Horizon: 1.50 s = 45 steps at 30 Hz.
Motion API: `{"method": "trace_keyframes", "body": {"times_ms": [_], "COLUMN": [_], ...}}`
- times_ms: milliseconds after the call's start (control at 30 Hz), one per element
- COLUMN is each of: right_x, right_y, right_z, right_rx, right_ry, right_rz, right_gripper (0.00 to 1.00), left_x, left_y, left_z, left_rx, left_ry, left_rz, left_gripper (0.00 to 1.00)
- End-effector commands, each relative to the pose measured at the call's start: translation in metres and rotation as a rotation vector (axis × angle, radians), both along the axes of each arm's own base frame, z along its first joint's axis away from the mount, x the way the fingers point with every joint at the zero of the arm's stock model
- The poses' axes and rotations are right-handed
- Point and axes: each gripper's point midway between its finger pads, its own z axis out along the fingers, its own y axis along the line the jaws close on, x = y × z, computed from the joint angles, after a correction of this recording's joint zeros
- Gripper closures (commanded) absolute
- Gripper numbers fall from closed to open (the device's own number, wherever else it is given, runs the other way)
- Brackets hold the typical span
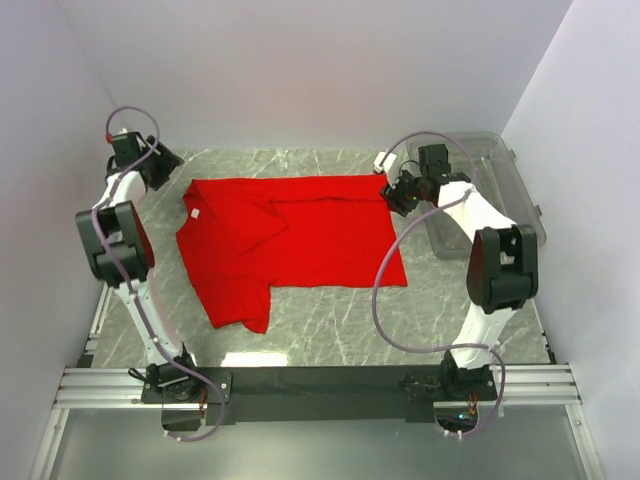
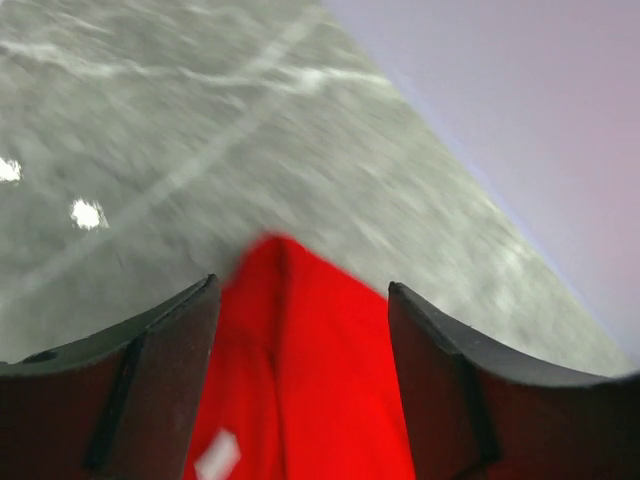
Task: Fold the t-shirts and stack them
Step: Fold the tshirt
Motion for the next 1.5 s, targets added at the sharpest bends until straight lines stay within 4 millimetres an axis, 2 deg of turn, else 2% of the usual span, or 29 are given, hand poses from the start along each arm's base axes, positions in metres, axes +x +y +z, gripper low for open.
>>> {"method": "trace_keyframes", "body": {"times_ms": [0, 67, 100, 133, 200, 233, 267, 300, 367, 400, 467, 533, 567, 800, 833, 1133, 1467], "right_x": [-0.019, -0.031, -0.035, -0.042, -0.048, -0.053, -0.056, -0.058, -0.065, -0.065, -0.071, -0.073, -0.074, -0.079, -0.079, -0.078, -0.078], "right_y": [0.016, 0.021, 0.022, 0.024, 0.026, 0.026, 0.027, 0.028, 0.029, 0.03, 0.031, 0.032, 0.032, 0.031, 0.031, 0.032, 0.031], "right_z": [0.032, 0.026, 0.029, 0.023, 0.023, 0.02, 0.017, 0.017, 0.014, 0.016, 0.012, 0.012, 0.012, 0.01, 0.01, 0.01, 0.009], "right_rx": [0.081, 0.105, 0.11, 0.114, 0.124, 0.132, 0.136, 0.14, 0.153, 0.159, 0.164, 0.169, 0.172, 0.176, 0.175, 0.185, 0.18], "right_ry": [-0.052, -0.03, -0.036, -0.015, -0.006, 0.012, 0.025, 0.032, 0.056, 0.05, 0.064, 0.065, 0.068, 0.072, 0.071, 0.075, 0.073], "right_rz": [0.089, 0.109, 0.11, 0.111, 0.113, 0.103, 0.101, 0.098, 0.089, 0.087, 0.083, 0.081, 0.077, 0.066, 0.063, 0.06, 0.059], "right_gripper": [0.45, 0.45, 0.45, 0.45, 0.45, 0.45, 0.45, 0.45, 0.45, 0.45, 0.45, 0.45, 0.45, 0.45, 0.45, 0.45, 0.45], "left_x": [-0.027, -0.054, -0.079, -0.092, -0.115, -0.136, -0.145, -0.16, -0.172, -0.179, -0.183, -0.184, -0.184, -0.184, -0.191, -0.199, -0.207], "left_y": [-0.029, -0.055, -0.068, -0.078, -0.097, -0.108, -0.118, -0.124, -0.141, -0.148, -0.166, -0.172, -0.175, -0.178, -0.179, -0.189, -0.193], "left_z": [0.058, 0.059, 0.028, 0.038, 0.026, 0.009, 0.004, -0.013, -0.015, -0.024, -0.029, -0.038, -0.041, -0.053, -0.059, -0.066, -0.072], "left_rx": [0.007, -0.058, -0.106, -0.131, -0.187, -0.233, -0.249, -0.26, -0.275, -0.279, -0.288, -0.296, -0.301, -0.315, -0.319, -0.318, -0.277], "left_ry": [-0.105, -0.084, -0.011, -0.027, 0.001, 0.048, 0.056, 0.102, 0.113, 0.128, 0.152, 0.175, 0.184, 0.211, 0.248, 0.289, 0.34], "left_rz": [-0.134, -0.2, -0.209, -0.208, -0.225, -0.219, -0.236, -0.223, -0.234, -0.23, -0.242, -0.221, -0.215, -0.164, -0.161, -0.204, -0.225], "left_gripper": [0.28, 0.31, 0.31, 0.32, 0.34, 0.34, 0.35, 0.35, 0.35, 0.35, 0.37, 0.37, 0.41, 0.46, 0.46, 0.52, 0.52]}}
